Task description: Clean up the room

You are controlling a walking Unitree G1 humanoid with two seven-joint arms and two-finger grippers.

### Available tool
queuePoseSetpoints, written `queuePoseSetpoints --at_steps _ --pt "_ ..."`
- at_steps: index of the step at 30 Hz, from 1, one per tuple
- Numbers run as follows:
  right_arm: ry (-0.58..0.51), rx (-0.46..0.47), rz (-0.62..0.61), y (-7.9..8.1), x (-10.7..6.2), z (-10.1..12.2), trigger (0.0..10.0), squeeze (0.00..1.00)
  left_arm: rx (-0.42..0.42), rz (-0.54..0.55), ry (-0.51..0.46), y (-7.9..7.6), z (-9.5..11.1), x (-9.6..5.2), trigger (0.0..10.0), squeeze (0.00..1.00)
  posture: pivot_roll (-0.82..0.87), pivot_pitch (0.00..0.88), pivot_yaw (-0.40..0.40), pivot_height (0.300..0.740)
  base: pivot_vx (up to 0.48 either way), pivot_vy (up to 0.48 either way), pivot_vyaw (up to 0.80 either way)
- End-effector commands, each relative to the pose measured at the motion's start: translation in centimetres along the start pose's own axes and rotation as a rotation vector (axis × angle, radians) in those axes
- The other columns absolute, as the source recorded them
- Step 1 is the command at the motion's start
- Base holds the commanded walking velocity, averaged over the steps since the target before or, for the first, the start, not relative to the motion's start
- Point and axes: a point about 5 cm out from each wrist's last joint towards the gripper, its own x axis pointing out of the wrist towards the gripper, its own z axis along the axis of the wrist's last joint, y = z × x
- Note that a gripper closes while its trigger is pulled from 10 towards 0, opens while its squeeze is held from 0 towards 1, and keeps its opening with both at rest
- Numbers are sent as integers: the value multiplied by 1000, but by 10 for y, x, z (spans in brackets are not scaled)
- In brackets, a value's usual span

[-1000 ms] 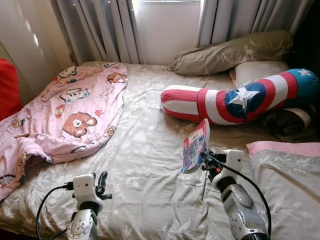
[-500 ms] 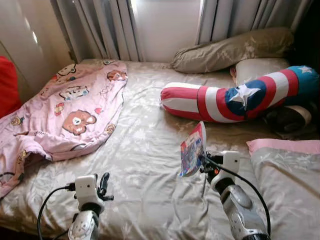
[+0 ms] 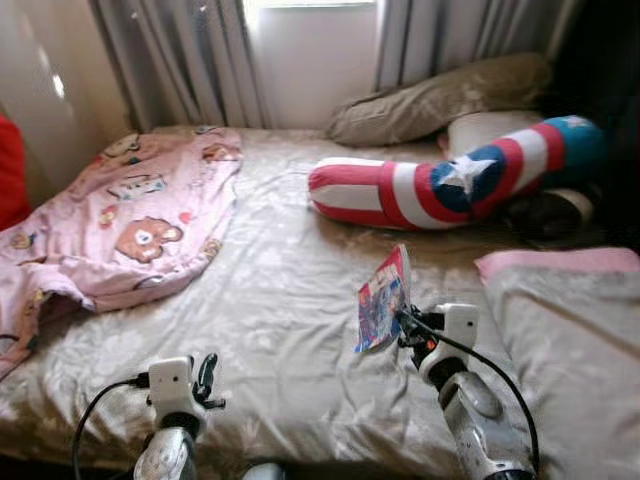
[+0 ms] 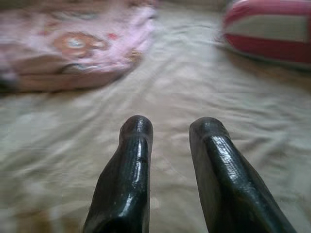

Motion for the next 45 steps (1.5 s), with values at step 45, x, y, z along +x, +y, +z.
queuePoseSetpoints --at_steps 45 --pt "-13 -4 14 7 5 3 10000 0 -12 1 42 4 -3 -1 10000 0 34 0 49 639 0 0 0"
